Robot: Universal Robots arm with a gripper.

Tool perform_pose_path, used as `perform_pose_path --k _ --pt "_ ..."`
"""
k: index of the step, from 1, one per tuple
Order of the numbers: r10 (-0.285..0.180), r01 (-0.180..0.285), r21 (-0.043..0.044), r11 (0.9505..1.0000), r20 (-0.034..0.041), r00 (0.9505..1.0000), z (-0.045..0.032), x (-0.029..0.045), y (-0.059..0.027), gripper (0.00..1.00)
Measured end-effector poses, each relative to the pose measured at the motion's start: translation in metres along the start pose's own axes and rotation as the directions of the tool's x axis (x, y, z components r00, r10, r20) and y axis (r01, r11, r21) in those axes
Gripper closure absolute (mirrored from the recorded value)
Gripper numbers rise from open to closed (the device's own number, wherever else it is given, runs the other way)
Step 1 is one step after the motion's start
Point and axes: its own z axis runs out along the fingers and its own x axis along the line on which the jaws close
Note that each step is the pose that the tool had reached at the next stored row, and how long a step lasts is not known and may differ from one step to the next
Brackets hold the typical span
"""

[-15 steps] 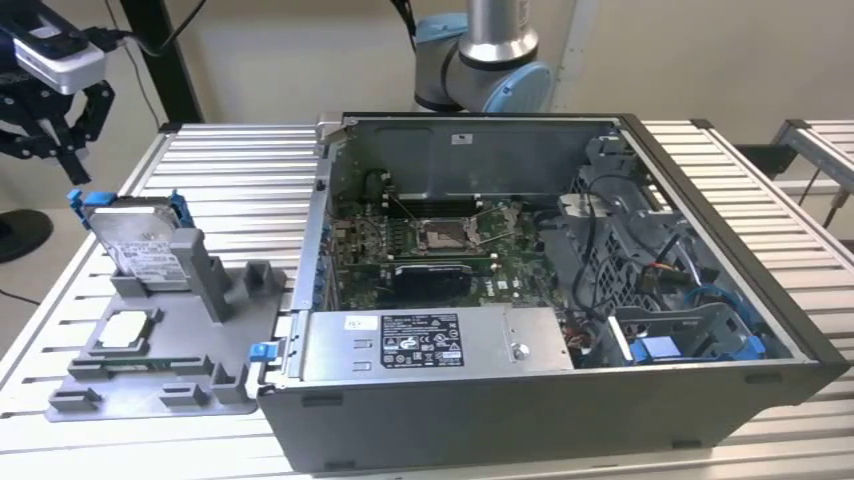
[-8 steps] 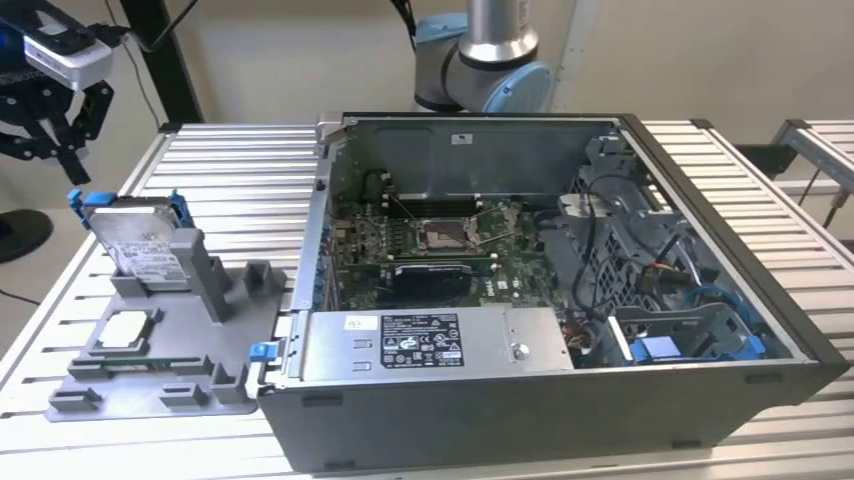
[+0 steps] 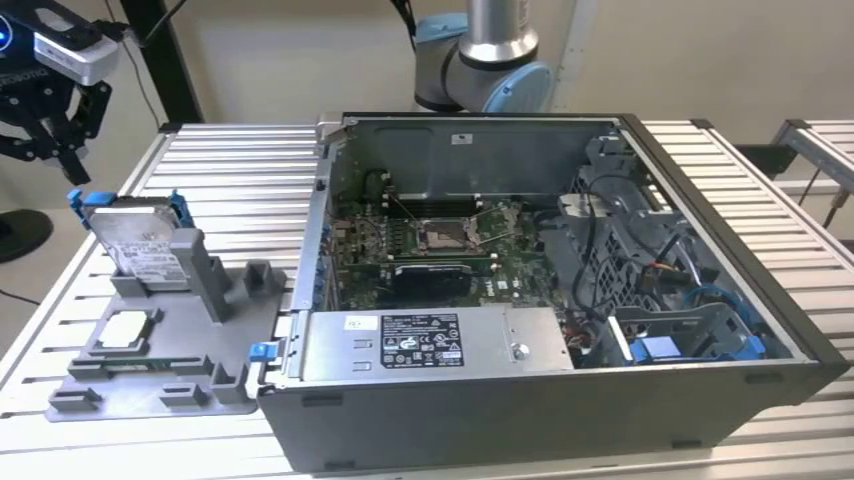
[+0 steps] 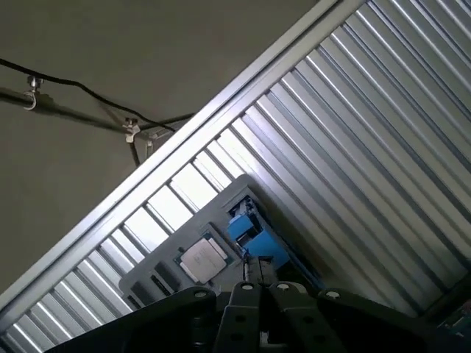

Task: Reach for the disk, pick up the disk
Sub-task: 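Pick up the disk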

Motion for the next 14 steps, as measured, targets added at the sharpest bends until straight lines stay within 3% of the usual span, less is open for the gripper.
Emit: perform_pose_path --k 2,8,11,14 --pt "-0.025 0.025 0.0007 0.9997 -0.0003 0.9997 0.0 0.0 0.0 1.0" --pt "-0.033 0.033 0.0007 0.9994 -0.0005 0.9994 0.0 0.0 0.0 1.0" --pt "-0.066 0.066 0.0007 0.9978 -0.0018 0.9978 0.0 0.0 0.0 1.0" --pt "-0.117 0.117 0.0006 0.9931 -0.0036 0.9931 0.0 0.0 0.0 1.0"
